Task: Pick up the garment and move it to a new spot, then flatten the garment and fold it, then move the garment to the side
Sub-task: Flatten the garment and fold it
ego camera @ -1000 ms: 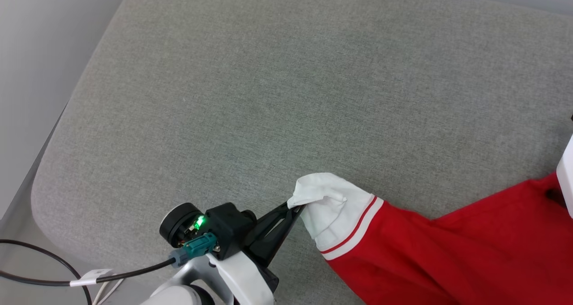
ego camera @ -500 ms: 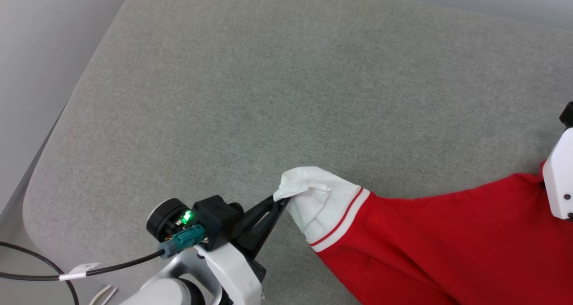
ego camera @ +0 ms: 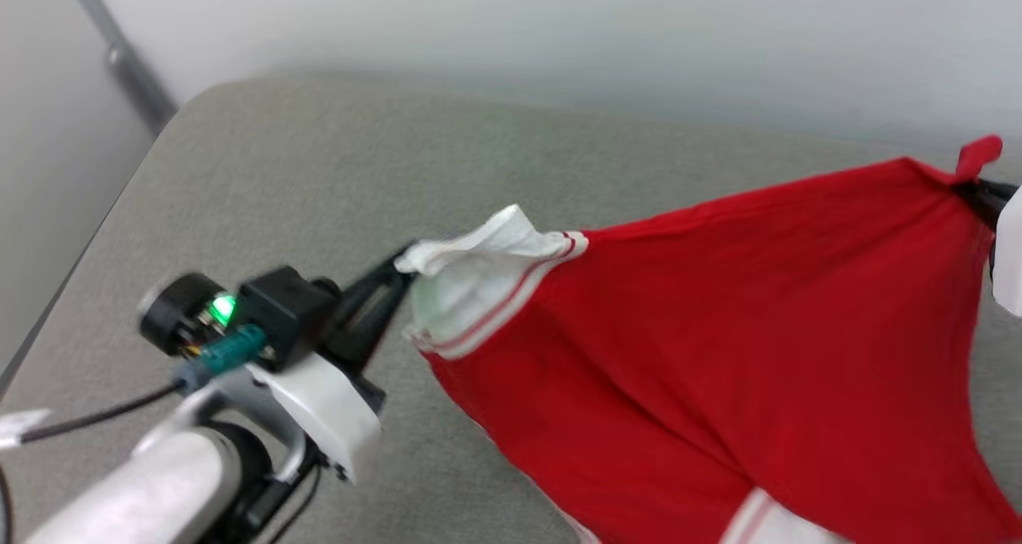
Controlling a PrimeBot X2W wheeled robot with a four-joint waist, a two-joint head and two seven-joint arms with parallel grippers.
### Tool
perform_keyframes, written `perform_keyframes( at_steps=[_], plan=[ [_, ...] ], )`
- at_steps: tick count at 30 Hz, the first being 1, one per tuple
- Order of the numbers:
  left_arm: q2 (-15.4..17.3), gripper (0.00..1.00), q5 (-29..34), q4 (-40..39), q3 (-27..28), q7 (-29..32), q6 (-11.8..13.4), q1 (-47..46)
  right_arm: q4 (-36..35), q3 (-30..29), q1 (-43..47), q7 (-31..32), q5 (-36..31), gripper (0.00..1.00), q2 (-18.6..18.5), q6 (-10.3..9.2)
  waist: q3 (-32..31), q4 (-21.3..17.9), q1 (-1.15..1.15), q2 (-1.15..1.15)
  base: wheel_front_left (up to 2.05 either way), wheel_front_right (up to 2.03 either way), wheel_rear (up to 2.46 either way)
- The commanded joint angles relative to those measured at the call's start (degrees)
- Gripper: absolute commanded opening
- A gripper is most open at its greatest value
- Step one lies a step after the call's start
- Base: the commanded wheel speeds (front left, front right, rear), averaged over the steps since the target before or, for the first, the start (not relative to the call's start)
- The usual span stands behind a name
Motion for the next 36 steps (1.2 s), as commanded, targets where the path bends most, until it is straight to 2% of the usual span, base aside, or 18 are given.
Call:
perform_keyframes(
  at_steps=[1,5,13,16,22,28,36],
  plan=[
    [1.1,0.00,0.5,-0.7,1.1,0.3,0.4,-1.8,-1.0,0.1,-1.1,-1.4,0.5,0.00,-0.5,-0.04,-3.8,-3.9,0.00,0.00,0.00,0.00,0.00],
    [3.4,0.00,0.7,-2.8,3.9,1.9,1.0,-4.7,-4.3,1.9,-1.2,-5.2,-0.2,0.00,-1.5,-0.04,-6.2,-6.7,0.00,0.00,0.00,0.00,0.00],
    [7.1,0.00,1.1,-6.2,9.2,4.1,2.4,-10.6,-11.3,2.1,-2.8,-8.8,-0.6,0.00,0.7,-0.04,-8.1,-11.8,0.00,0.00,0.00,0.00,0.00],
    [8.8,0.00,2.1,-6.4,10.6,4.2,2.0,-12.8,-13.9,1.5,-4.1,-9.1,0.0,0.00,2.5,-0.05,-7.9,-13.6,0.00,0.00,0.00,0.00,0.00],
    [10.1,0.00,2.7,-6.1,12.9,4.8,1.2,-17.6,-17.2,0.9,-6.9,-10.5,-2.0,0.00,4.1,-0.05,-6.4,-16.2,0.00,0.00,0.00,0.00,0.00],
    [9.3,0.00,3.0,-2.1,13.8,5.1,-2.4,-26.1,-16.9,-0.1,-12.6,-12.2,-4.4,0.00,4.9,-0.05,-1.5,-17.5,0.00,0.00,0.00,0.00,0.00],
    [6.3,0.00,5.9,10.4,14.0,3.4,-10.2,-45.7,-11.1,1.6,-27.2,-15.6,-8.8,0.00,6.4,-0.05,10.2,-18.4,0.00,0.00,0.00,0.00,0.00]
  ],
)
